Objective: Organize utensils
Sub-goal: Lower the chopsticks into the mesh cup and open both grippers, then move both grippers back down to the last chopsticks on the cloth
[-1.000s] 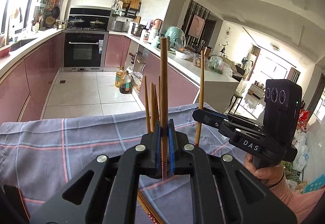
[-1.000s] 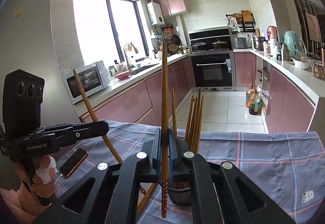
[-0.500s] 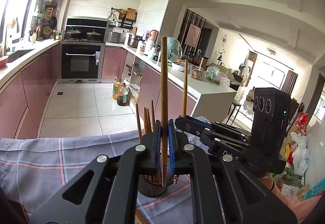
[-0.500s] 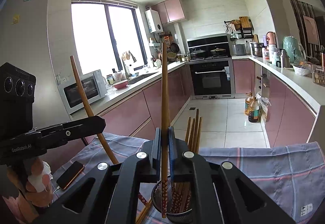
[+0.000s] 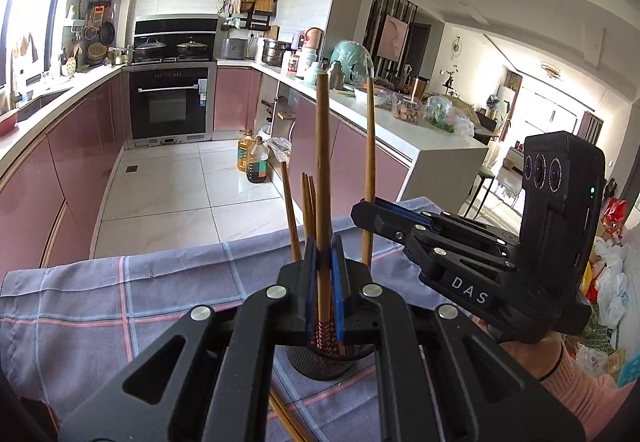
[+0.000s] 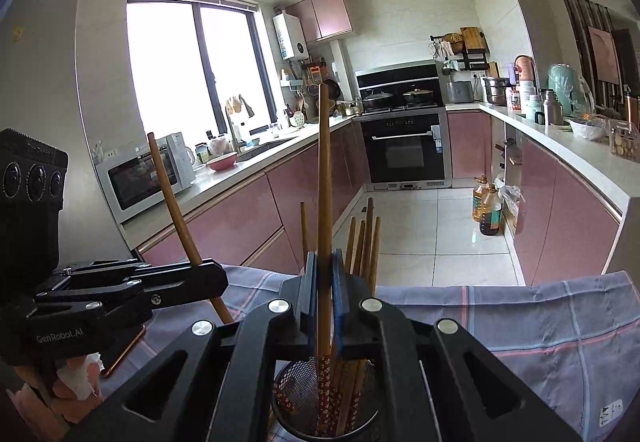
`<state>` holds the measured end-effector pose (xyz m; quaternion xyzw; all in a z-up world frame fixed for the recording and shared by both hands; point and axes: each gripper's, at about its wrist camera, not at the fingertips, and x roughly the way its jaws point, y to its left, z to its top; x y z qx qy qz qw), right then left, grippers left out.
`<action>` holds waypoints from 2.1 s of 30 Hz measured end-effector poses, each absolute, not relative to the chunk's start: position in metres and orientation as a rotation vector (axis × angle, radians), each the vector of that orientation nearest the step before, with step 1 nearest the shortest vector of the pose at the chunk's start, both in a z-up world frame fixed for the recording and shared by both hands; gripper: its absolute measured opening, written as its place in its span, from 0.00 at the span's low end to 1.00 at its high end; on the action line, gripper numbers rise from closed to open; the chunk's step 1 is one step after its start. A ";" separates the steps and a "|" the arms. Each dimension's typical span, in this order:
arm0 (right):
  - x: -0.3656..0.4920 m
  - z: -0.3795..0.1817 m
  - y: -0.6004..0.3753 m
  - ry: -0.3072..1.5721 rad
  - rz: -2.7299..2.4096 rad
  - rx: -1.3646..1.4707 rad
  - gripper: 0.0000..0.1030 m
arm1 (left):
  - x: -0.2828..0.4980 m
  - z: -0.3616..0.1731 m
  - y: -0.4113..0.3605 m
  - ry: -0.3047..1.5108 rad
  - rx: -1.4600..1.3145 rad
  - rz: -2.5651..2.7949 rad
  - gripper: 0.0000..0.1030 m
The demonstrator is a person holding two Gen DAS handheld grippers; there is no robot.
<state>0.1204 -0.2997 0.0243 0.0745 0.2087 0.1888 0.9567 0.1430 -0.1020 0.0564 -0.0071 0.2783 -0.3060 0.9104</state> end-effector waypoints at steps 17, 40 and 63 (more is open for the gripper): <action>0.133 -0.010 -0.303 0.565 0.362 0.136 0.06 | 0.164 0.023 -0.127 0.735 0.085 -0.655 0.07; 0.130 -0.019 -0.308 0.595 0.337 0.165 0.21 | 0.189 -0.006 -0.115 0.782 0.003 -0.613 0.19; 0.055 -0.047 -0.266 0.670 0.502 0.062 0.36 | 0.107 -0.020 -0.047 0.674 -0.002 -0.470 0.53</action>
